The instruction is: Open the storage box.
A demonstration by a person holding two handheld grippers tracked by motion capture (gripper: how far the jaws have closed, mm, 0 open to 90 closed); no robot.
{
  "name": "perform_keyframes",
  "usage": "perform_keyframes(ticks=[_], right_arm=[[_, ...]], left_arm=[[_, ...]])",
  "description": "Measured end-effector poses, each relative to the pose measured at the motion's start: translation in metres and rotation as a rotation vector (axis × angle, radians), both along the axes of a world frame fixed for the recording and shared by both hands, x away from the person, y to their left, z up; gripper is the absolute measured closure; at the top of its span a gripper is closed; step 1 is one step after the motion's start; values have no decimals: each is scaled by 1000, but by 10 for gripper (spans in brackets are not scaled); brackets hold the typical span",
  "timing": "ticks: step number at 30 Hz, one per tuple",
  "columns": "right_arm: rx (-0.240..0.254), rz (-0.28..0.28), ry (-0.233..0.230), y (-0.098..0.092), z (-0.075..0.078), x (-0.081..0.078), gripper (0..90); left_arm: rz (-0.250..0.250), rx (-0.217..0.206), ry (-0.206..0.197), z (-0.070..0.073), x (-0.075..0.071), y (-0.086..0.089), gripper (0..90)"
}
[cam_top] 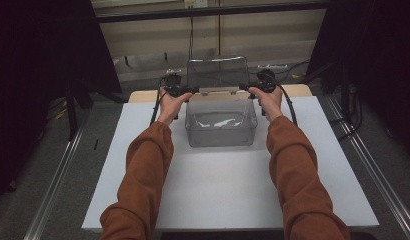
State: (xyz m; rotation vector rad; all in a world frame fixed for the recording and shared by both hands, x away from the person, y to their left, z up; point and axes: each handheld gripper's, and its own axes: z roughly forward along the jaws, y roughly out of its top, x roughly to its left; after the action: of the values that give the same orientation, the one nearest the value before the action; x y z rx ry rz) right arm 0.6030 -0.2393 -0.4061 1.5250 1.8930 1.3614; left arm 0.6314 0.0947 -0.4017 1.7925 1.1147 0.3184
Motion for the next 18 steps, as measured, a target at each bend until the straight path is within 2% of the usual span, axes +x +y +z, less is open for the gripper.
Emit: perform_keyframes(ticks=[5,18], right_arm=[[-5,-2,-2,2,-1,0,463],[15,-21,5,4,-4,-1,449]], left_arm=[[4,-19,9,-2,1,0,420],[17,-27,16,-4,1,-1,412]])
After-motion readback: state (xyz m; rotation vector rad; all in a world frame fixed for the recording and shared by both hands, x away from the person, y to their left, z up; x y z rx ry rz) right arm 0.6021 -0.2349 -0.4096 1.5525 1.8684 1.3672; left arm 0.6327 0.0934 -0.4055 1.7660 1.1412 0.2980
